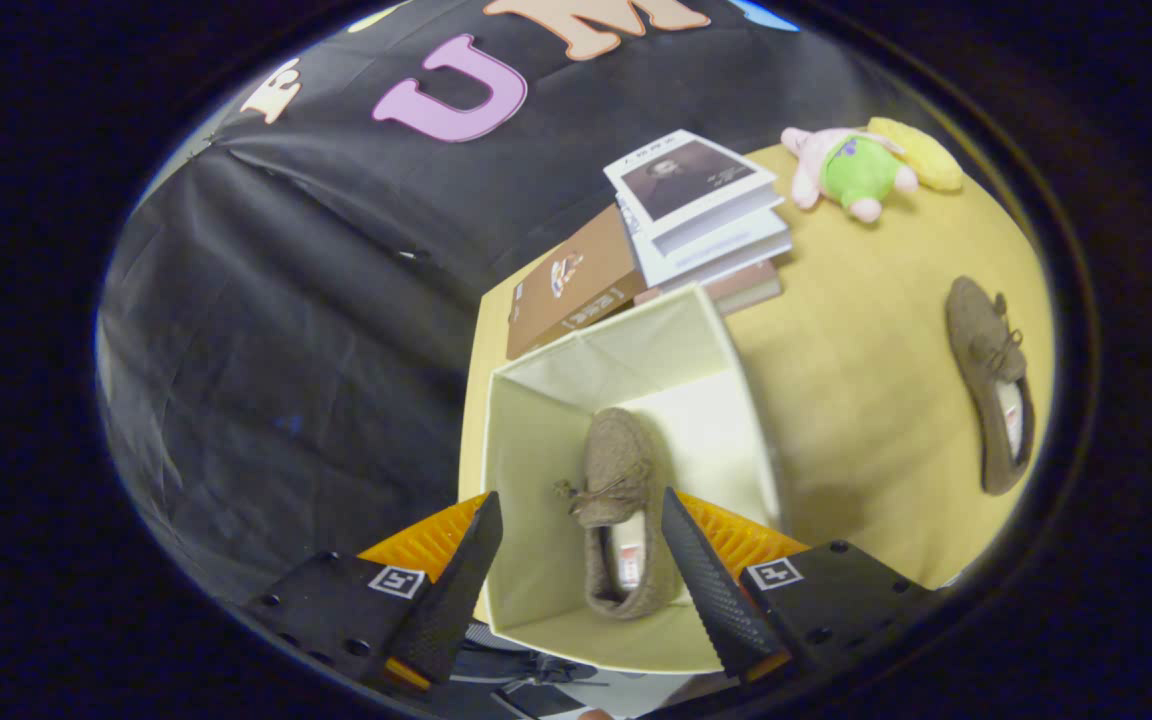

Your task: Open the storage box then place both shoes into the box .Put the left shoe in first, then the right shoe, with the right side of both shoes facing outward in a uniform manner.

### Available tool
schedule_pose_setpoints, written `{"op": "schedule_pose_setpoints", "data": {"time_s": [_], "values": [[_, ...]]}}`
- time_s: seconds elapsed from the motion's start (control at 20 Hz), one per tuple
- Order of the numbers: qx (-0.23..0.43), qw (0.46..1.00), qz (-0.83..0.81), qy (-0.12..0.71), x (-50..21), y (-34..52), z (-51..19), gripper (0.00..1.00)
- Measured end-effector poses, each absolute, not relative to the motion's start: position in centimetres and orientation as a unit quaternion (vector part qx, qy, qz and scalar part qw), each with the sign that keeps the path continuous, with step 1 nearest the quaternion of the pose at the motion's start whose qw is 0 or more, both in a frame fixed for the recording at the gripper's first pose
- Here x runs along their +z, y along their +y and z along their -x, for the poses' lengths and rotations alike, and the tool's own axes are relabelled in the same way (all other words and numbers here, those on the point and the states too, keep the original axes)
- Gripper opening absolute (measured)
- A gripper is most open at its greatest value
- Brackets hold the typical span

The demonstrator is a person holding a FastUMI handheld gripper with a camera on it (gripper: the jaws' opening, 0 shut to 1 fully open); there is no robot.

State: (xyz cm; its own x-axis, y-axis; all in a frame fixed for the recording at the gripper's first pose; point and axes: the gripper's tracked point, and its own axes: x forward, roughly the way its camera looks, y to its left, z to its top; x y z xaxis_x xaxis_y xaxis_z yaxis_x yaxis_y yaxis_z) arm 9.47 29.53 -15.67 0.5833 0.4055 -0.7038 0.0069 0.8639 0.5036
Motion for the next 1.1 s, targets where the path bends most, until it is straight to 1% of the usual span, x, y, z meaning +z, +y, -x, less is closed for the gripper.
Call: {"op": "schedule_pose_setpoints", "data": {"time_s": [0.25,0.55,0.7,0.85,1.1], "values": [[0.092,0.881,-0.215,0.411,-12.3,21.7,-10.2,1.0],[0.021,0.899,-0.153,0.41,-12.5,9.1,-9.5,1.0],[-0.007,0.895,-0.122,0.429,-14.2,4.0,-9.0,1.0],[-0.016,0.884,-0.122,0.452,-16.4,0.8,-8.6,1.0],[-0.046,0.859,-0.066,0.506,-22.0,-5.3,-7.8,1.0]]}}
